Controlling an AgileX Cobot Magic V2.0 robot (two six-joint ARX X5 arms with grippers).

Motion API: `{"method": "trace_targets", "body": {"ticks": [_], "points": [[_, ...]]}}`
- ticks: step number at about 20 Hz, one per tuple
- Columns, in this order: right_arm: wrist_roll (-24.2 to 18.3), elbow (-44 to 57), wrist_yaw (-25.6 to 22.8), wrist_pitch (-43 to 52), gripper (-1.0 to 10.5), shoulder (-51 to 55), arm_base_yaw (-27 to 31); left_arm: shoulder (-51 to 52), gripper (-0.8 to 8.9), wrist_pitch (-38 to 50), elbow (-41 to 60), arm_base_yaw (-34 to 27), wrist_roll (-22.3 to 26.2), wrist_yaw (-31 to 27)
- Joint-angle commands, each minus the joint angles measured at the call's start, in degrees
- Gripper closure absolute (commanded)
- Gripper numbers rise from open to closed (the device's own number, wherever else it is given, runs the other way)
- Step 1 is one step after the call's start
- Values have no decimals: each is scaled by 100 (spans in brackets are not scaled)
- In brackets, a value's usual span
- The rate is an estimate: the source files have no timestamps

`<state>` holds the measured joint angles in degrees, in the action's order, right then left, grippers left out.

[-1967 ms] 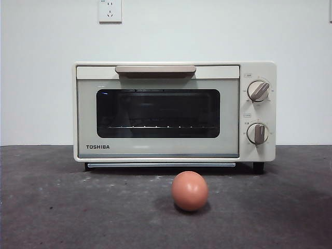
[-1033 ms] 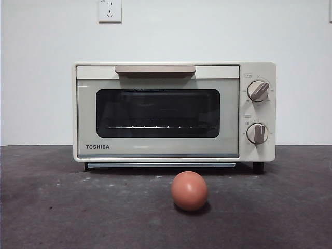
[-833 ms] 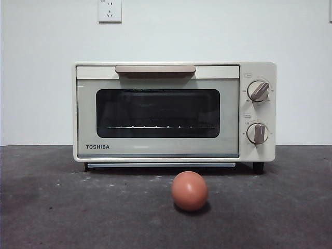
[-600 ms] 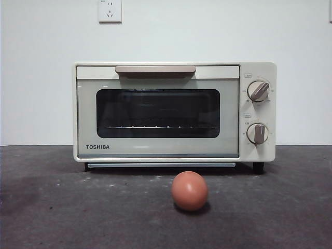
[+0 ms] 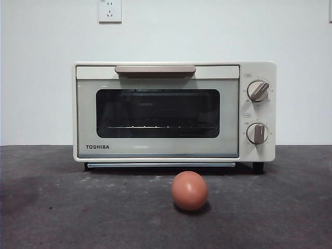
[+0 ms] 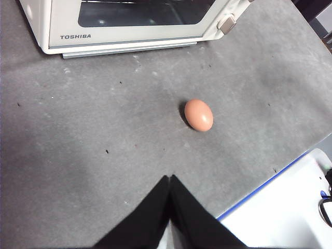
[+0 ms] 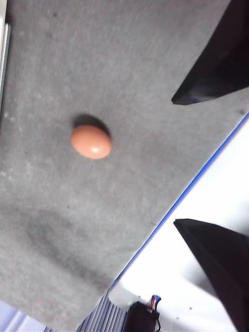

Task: Eggoven

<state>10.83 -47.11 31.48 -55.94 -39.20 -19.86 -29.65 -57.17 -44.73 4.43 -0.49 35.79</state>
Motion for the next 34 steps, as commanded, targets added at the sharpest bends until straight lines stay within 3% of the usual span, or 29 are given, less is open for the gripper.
{"method": "trace_targets", "body": {"ticks": [1,9,15,22,34], "points": [[468,-101,-140,490,591,-433,-378,-33,806,59,-96,15,107,15],[1458,-170,-1801,2083,591,-2459,-2120,-33,806,61,-96,17,90,15],[1904,-592,-2765,2385,591,-3919,-2758,-33,806,61,-96,243,90,15],[2227,-1073,-2903,2594,591,-5001,-2846,-33,806,61,-96,507,92,15],[2476,-1075,-3071,2981,592,-5751,-2894,-33,806,57,-96,916,92,4]]}}
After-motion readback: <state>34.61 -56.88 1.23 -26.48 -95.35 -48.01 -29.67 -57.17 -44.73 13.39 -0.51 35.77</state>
